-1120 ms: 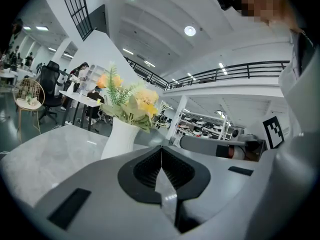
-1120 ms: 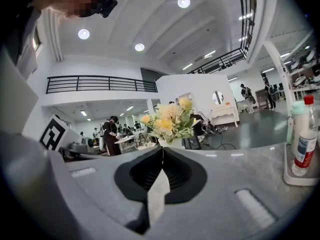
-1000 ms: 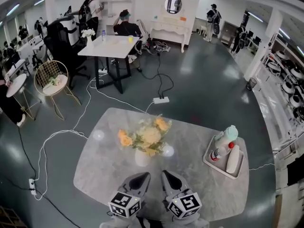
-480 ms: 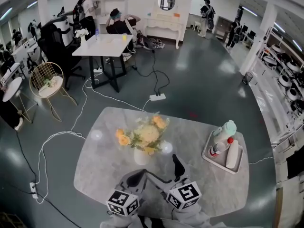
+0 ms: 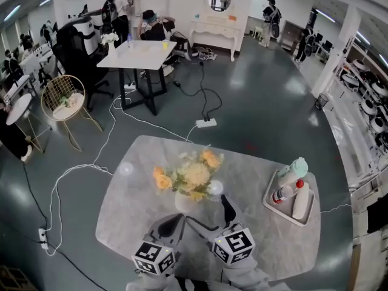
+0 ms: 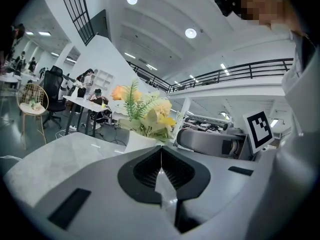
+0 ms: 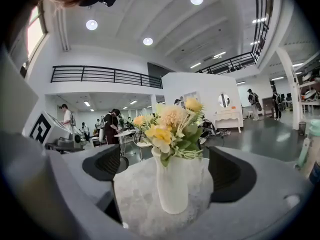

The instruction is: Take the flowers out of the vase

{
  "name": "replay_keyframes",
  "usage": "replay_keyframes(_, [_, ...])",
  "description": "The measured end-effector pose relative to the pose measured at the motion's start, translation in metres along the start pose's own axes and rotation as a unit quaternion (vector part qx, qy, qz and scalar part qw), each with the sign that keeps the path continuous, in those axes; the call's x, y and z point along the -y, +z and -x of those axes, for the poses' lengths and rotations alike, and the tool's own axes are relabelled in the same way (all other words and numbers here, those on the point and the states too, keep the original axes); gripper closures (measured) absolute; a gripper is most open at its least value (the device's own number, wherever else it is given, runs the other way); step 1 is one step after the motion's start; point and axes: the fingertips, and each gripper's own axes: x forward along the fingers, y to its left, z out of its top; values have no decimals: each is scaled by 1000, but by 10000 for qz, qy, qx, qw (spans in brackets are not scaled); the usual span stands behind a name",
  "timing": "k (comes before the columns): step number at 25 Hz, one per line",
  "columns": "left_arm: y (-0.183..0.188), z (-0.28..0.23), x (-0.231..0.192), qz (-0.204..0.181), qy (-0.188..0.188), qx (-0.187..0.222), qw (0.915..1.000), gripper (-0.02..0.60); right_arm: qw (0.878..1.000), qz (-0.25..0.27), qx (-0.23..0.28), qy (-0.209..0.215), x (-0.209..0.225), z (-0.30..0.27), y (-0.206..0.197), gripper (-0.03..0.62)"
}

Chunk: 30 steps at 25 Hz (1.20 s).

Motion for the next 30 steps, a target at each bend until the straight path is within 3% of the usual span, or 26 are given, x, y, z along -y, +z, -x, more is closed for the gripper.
replay_keyframes(23, [-21, -12, -36, 249, 185, -87, 9995, 578, 9995, 309, -51, -6, 11, -54, -13, 45])
replay_keyframes(30, [-19, -17, -41, 142, 162, -84, 9997, 578, 9986, 503, 163, -33, 8, -60, -3, 46])
